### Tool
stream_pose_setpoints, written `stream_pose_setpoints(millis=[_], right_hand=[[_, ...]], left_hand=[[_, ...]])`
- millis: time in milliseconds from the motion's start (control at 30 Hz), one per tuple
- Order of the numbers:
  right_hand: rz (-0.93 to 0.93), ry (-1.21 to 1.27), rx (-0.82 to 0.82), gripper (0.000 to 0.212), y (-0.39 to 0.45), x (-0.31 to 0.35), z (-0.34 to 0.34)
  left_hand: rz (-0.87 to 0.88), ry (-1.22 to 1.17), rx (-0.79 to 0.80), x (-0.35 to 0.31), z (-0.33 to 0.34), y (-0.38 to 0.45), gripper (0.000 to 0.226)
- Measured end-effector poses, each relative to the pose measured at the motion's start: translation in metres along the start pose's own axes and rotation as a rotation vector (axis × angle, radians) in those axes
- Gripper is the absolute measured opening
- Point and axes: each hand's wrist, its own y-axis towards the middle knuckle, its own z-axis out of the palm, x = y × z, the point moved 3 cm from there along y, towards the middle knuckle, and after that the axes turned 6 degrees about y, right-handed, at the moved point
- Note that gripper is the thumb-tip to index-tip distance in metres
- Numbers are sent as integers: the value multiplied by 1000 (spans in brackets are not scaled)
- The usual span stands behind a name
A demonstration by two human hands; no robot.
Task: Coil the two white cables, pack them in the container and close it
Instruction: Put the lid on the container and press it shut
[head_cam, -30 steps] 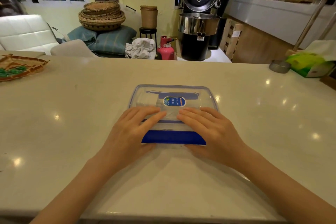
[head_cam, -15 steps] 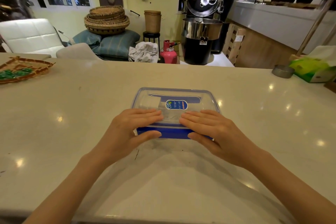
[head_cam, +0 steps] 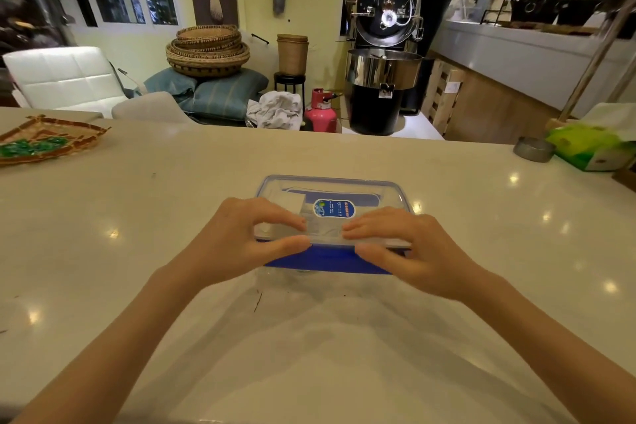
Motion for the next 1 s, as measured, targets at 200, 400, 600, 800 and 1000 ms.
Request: stream_pose_setpoints(millis=[200,400,600,800,1000], right_hand=[[247,14,-115,23,42,-35,-17],[459,74,-121,30,68,-66,-24],[761,299,-30,48,69,-86,-22],[896,658,18,27,62,-97,-13],[762,616,-125,26,62,-98,-15]], left_hand=[[-51,85,32,6,4,37,18],[-129,150,-47,32,6,77,19],[-557,-292,185,63,14,87,34],[-818,-745,519,74,27,82,33],[-727,-671,367,76,25,85,26]])
